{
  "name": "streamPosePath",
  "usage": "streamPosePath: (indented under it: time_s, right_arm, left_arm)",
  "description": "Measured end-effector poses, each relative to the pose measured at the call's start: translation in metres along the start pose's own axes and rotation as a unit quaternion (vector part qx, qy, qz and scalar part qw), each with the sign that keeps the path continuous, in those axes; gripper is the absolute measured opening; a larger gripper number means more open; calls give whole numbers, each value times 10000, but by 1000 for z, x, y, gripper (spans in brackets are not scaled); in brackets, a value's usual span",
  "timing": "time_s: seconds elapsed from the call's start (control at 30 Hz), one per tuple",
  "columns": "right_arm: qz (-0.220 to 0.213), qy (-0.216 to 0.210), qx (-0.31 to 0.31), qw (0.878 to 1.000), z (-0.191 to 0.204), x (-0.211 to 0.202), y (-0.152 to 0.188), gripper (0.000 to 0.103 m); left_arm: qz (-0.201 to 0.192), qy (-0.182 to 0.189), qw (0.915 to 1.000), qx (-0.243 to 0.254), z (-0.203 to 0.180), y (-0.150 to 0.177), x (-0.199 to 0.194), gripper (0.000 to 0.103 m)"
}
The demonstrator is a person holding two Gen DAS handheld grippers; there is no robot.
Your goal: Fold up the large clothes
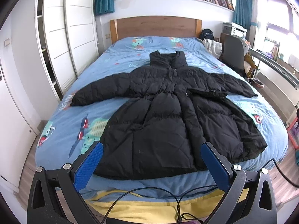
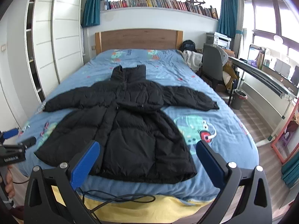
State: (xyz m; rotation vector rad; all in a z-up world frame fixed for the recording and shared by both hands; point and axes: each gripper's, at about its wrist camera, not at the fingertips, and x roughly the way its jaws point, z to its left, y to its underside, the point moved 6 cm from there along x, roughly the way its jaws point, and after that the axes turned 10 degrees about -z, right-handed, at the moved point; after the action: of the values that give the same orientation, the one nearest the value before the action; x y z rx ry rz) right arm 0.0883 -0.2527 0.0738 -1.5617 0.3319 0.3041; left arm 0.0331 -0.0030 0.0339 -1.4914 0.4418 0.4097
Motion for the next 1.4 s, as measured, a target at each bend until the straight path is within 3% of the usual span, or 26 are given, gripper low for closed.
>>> streamPosePath:
  time_s: [0.37, 0.5, 0.67, 0.77, 1.07, 1.27, 1.33, 1.4]
  right_arm:
    - [-224, -237, -204, 9993, -4, -17, -56, 103]
    - [-232, -437, -63, 9988, -10, -21, -79, 103]
    - [-614, -252, -325, 9973, -24, -33, -127, 103]
    - [-879, -251, -365, 9951, -34, -36, -161, 103]
    - [-1285, 153, -453, 9906, -65, -1, -232, 103]
    - [-1382, 409, -321, 9890, -100, 44, -274, 103]
    - [-1360, 530, -248, 9890, -114, 63, -287, 103]
    - [-1343, 592, -162, 9890, -127, 82, -294, 103]
  left_arm:
    - [-299, 177, 9993, 166, -5, -45, -31, 102]
    - [-521, 431, 9977, 38, 8, -85, -54, 102]
    - [-939, 924, 9911, -208, 23, -146, -85, 102]
    - [-1162, 964, 9883, -197, 30, -173, -92, 102]
    - [-1147, 898, 9893, -40, 33, -243, -51, 102]
    - [-1244, 949, 9875, 195, 27, -313, -17, 102]
    - [-1430, 524, 9872, 477, 25, -346, -2, 102]
    - [-1575, 399, 9845, 656, 22, -374, 9, 102]
